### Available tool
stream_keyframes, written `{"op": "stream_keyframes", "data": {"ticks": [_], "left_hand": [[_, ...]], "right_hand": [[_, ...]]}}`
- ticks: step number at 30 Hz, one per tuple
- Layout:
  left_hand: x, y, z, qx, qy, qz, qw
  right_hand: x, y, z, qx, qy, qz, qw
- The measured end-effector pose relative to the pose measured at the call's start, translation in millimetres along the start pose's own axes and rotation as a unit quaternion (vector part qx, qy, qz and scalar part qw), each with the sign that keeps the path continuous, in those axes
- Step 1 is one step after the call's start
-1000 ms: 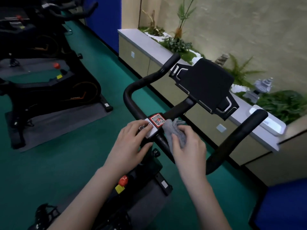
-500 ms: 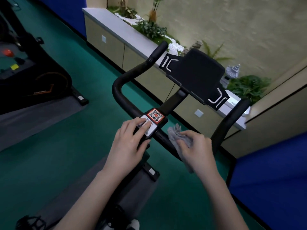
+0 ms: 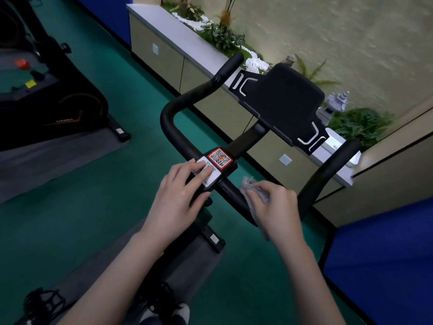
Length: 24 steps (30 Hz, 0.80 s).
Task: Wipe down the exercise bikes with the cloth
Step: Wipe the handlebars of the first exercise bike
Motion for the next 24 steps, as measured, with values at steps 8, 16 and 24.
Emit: {"op": "stream_keyframes", "data": {"ticks": [8,16,24], "left_hand": [[-1,0,1,-0.01,0.002,0.014,1.0],[3,2,1,-0.026,0.015,-0.001,1.0],[1,-1,0,-0.016,0.016,-0.002,1.0]], "right_hand": [[9,-2,19,-0.107,-0.046,-0.039,0.992],[5,11,6,-0.096,-0.114,-0.123,0.981],[43,37,33,-0.073,-0.153,-0.238,0.956]]}}
Point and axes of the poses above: each hand's wrist, its own y-axis away from the middle knuckle, its own x-axis out of the palm, z = x × y, the point moved 4 cm from there along -y, towards the middle knuckle, and after that the axes turned 7 degrees about y, right-handed, at the moved point
